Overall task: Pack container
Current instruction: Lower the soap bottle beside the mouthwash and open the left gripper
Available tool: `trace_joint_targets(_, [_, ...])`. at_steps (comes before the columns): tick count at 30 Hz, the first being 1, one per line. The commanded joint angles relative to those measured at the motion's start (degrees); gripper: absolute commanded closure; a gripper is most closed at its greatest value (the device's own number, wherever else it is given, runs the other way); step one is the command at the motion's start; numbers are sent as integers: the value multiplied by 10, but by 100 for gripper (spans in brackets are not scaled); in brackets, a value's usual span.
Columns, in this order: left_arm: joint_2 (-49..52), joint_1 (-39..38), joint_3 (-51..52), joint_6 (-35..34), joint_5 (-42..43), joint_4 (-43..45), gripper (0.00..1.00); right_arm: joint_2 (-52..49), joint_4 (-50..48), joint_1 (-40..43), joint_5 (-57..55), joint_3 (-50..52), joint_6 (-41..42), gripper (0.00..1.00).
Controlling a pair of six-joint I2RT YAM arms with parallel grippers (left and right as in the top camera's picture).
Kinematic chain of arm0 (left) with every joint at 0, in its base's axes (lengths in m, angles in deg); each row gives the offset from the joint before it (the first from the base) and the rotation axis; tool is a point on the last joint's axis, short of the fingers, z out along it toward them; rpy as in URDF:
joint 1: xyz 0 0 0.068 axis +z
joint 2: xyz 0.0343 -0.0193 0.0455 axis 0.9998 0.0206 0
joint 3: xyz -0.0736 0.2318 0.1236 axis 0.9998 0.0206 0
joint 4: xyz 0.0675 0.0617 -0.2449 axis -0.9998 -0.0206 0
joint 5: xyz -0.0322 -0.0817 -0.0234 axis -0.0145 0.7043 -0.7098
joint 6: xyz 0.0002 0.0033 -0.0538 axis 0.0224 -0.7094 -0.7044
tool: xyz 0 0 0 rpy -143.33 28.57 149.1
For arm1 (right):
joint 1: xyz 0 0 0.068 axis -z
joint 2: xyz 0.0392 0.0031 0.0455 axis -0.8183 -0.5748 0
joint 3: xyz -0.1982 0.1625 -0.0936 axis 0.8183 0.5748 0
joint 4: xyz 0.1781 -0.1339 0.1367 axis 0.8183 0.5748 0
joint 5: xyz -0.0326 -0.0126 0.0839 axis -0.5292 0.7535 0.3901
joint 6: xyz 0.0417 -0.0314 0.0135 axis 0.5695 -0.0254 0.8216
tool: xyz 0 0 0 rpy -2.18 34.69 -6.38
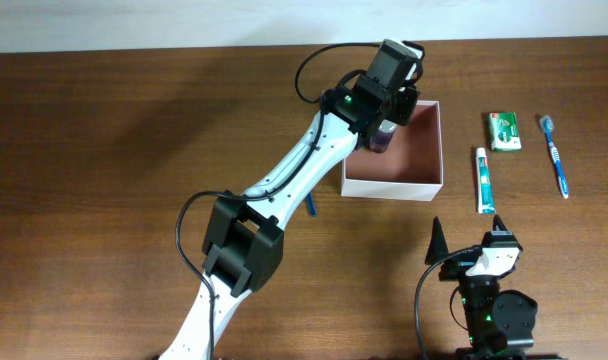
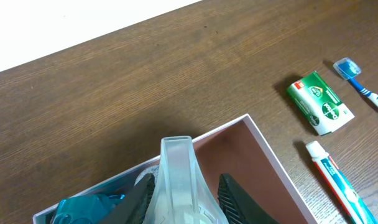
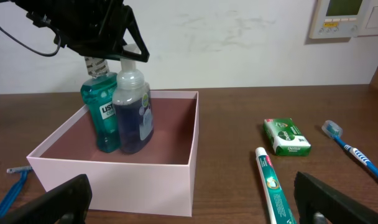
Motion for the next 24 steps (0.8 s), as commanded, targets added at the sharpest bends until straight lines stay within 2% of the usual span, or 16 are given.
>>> trace_joint_targets(1, [-9,3,-7,-7,13,5,82,4,4,-4,3,3,0,1])
trace_joint_targets(10, [-9,3,-7,-7,28,-2,81,4,4,-4,3,3,0,1])
trace_joint_targets(17, [-9,6,-7,-7,28,-2,76,4,4,-4,3,3,0,1])
trace_joint_targets(19, [-9,6,-7,-7,28,-1,70,4,4,-4,3,3,0,1])
trace_joint_targets(22, [-9,8,-7,-7,28,1,68,4,4,-4,3,3,0,1])
trace_joint_targets(24, [-9,10,-7,-7,28,0,58,4,4,-4,3,3,0,1])
